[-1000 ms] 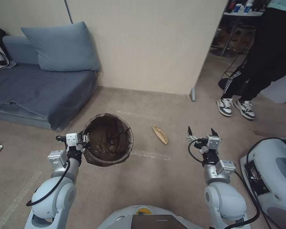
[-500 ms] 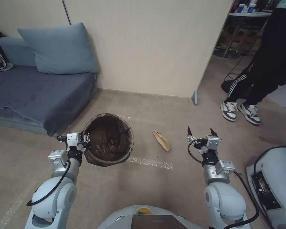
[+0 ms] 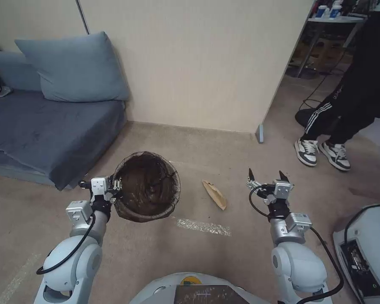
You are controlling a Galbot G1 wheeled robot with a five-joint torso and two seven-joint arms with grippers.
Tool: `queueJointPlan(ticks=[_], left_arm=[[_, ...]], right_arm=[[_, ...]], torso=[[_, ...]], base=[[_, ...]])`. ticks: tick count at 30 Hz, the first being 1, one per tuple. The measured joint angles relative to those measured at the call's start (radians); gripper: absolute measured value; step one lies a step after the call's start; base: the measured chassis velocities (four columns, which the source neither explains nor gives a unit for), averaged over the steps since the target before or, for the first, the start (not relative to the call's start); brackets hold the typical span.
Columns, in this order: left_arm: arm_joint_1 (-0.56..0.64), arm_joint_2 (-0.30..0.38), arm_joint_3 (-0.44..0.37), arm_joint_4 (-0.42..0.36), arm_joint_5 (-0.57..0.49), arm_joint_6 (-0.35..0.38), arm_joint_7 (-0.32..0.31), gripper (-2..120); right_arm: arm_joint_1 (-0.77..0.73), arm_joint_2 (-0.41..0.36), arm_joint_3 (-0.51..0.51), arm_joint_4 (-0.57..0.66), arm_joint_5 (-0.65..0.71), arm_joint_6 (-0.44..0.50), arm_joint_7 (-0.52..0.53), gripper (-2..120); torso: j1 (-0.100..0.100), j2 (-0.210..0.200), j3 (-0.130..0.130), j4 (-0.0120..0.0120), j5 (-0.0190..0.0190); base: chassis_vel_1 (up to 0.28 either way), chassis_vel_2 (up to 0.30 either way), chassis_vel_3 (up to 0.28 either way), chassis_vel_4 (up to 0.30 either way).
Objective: Pick up the trash bin, then pick up the garbage from the floor and place it into the trash bin.
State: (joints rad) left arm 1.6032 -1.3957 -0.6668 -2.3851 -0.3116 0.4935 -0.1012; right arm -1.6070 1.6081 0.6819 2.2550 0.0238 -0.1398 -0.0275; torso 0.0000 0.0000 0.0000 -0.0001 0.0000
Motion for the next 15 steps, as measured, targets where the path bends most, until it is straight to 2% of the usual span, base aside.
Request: queueJointPlan(ticks=[15], left_arm=[[0.001, 0.000, 0.001, 0.001, 0.003, -0.001, 0.002, 7]], right_arm=[[0.001, 0.000, -0.001, -0.003, -0.002, -0.001, 0.002, 100]], torso=[[0.000, 0.000, 0.000, 0.0000, 0.0000]], base=[[-0.099, 0.097, 0.093, -0.105]])
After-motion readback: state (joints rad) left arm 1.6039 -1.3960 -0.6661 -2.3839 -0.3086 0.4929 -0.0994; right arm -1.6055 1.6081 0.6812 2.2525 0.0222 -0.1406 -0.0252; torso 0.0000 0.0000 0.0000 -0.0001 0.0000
